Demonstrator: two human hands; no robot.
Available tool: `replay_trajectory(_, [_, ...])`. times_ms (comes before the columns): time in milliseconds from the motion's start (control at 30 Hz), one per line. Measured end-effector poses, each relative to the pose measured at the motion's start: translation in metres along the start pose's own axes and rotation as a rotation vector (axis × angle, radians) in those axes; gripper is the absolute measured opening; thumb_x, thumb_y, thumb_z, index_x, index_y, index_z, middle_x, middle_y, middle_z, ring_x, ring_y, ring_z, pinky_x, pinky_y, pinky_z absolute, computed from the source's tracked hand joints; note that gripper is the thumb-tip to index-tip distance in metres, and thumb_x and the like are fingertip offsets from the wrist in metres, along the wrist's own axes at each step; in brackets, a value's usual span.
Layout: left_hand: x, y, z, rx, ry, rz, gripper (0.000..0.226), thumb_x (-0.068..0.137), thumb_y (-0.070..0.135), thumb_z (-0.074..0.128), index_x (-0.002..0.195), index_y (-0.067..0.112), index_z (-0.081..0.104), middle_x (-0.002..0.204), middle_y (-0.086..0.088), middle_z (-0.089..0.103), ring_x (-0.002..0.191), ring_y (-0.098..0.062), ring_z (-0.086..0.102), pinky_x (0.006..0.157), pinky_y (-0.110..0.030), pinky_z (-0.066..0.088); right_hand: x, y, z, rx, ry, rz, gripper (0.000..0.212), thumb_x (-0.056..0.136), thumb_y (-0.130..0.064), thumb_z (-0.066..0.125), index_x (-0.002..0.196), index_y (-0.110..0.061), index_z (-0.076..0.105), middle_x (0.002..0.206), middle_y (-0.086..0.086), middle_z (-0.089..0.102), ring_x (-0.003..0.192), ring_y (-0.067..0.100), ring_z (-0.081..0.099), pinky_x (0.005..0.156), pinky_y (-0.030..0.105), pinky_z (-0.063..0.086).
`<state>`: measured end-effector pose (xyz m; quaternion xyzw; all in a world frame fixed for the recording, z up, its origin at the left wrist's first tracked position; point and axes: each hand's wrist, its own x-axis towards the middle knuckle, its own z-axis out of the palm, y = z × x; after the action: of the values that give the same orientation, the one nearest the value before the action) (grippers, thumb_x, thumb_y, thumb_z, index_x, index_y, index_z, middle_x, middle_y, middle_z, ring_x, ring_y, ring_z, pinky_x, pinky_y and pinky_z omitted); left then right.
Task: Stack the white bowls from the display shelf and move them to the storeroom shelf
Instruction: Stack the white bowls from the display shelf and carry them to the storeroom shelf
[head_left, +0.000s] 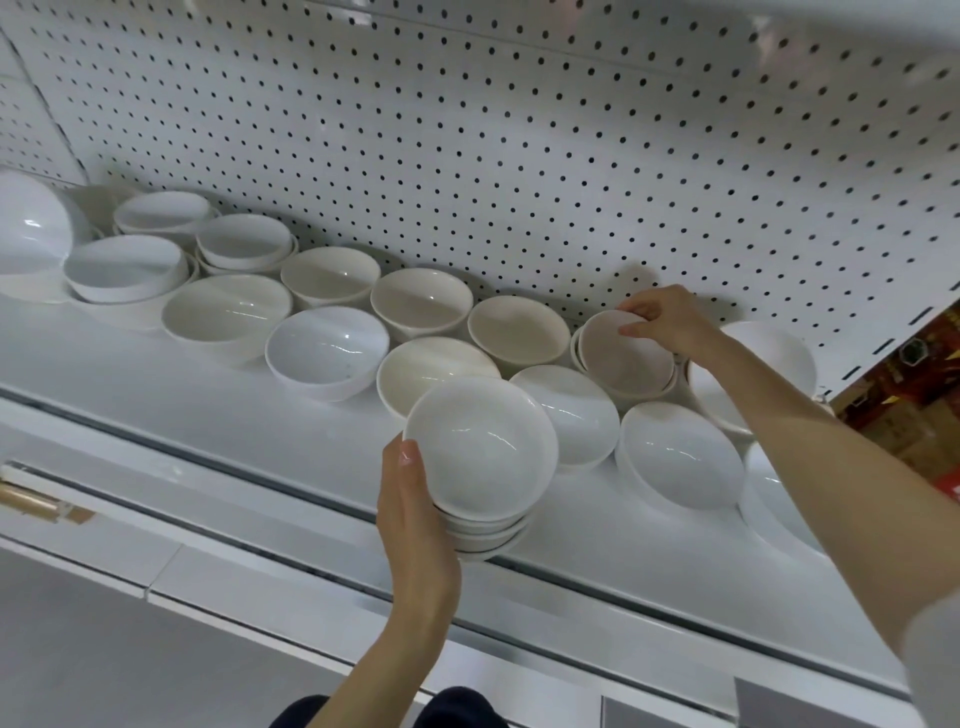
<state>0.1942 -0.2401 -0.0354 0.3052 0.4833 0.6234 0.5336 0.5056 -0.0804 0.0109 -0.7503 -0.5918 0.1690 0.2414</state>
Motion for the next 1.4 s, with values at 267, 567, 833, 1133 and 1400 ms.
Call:
replay_trajectory(267, [0.000, 0.002, 0.001, -0.010, 0.008, 0.001, 0.043, 0.082, 0.056, 0.037, 0.109, 0.034, 0.062, 0.102, 0.014, 0.066, 0.087, 0.008, 0.062, 0.064, -0.004, 0.046, -0.005, -0.006, -0.003, -0.055, 0.116, 0.063, 0.025, 0.072, -0.006, 0.080, 0.096, -0.006, 0.074, 0.094, 0.007, 0.070, 0.088, 0.018, 0.062, 0.084, 0.025, 0.044])
replay_trajectory(567, [-0.002, 0.006, 0.002, -0.026, 0.024, -0.026, 0.033, 0.086, 0.062, 0.046, 0.104, 0.039, 0.060, 0.097, 0.020, 0.066, 0.084, 0.012, 0.062, 0.063, -0.005, 0.045, -0.008, -0.014, -0.007, -0.172, 0.146, 0.013, 0.015, 0.072, -0.015, 0.081, 0.085, -0.015, 0.074, 0.091, 0.005, 0.072, 0.093, 0.023, 0.067, 0.089, 0.039, 0.051])
replay_trajectory(833, [-0.001, 0.004, 0.001, -0.025, 0.011, -0.034, 0.040, 0.084, 0.060, 0.042, 0.108, 0.035, 0.061, 0.102, 0.014, 0.066, 0.085, 0.011, 0.062, 0.063, -0.004, 0.045, -0.021, -0.026, -0.017, -0.163, 0.219, -0.079, 0.011, 0.076, -0.012, 0.077, 0.087, -0.011, 0.075, 0.090, 0.006, 0.073, 0.087, 0.018, 0.066, 0.084, 0.028, 0.050])
replay_trajectory(1133, [0.001, 0.001, -0.003, -0.002, -0.021, -0.030, 0.040, 0.093, 0.050, 0.041, 0.117, 0.025, 0.060, 0.101, 0.013, 0.064, 0.082, 0.012, 0.060, 0.064, -0.005, 0.045, -0.054, -0.070, -0.052, 0.340, 0.223, 0.013, 0.018, 0.075, -0.007, 0.079, 0.091, -0.009, 0.073, 0.079, -0.001, 0.069, 0.065, 0.001, 0.064, 0.057, 0.015, 0.054])
replay_trajectory(1400, [-0.001, 0.008, -0.001, -0.018, -0.015, -0.069, 0.042, 0.100, 0.039, 0.035, 0.127, 0.016, 0.058, 0.116, 0.000, 0.064, 0.094, -0.003, 0.059, 0.072, -0.018, 0.043, -0.100, -0.136, -0.050, 0.685, 0.006, 0.090, 0.009, 0.078, -0.009, 0.075, 0.085, -0.014, 0.072, 0.064, -0.008, 0.071, 0.054, 0.004, 0.064, 0.053, 0.014, 0.051])
